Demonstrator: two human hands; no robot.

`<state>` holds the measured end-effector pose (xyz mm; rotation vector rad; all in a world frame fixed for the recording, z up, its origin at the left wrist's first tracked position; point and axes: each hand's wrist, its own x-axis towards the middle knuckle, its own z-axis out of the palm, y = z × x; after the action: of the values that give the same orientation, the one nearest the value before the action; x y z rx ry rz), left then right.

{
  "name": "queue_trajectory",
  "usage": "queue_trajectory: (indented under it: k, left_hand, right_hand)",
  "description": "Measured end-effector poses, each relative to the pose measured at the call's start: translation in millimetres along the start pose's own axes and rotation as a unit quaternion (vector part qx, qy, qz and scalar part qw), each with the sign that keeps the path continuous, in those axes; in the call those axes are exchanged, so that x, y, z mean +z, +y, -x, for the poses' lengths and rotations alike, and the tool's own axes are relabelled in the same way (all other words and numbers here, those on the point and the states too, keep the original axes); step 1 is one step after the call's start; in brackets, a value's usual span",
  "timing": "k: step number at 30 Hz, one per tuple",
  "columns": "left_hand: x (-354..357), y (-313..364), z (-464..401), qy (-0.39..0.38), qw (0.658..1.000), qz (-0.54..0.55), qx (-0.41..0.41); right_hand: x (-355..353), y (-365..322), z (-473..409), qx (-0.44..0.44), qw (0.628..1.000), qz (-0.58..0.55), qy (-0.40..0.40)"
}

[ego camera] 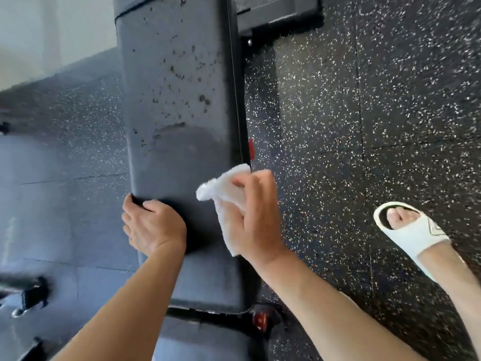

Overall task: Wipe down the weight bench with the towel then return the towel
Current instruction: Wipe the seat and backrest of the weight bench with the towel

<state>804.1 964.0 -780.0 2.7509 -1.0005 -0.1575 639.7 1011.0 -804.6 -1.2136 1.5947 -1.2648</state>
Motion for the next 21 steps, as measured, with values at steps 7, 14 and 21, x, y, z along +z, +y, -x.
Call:
queue_trajectory:
  k: [7, 14, 21]
  left_hand:
    - [-1, 1, 0, -0.001, 1.0, -0.004, -0.002]
    - [-1, 3, 1, -0.004, 1.0, -0.001, -0.009]
    - [0, 2, 0, -0.004, 1.0, -0.009, -0.001]
  right_hand:
    - [6, -7, -113, 0.039, 0.996, -0.043, 0.067]
    - [-10, -8, 0, 0.077, 0.996, -0.043, 0.005]
    - [-8, -3, 80, 0.103, 0.995, -0.013, -0.009]
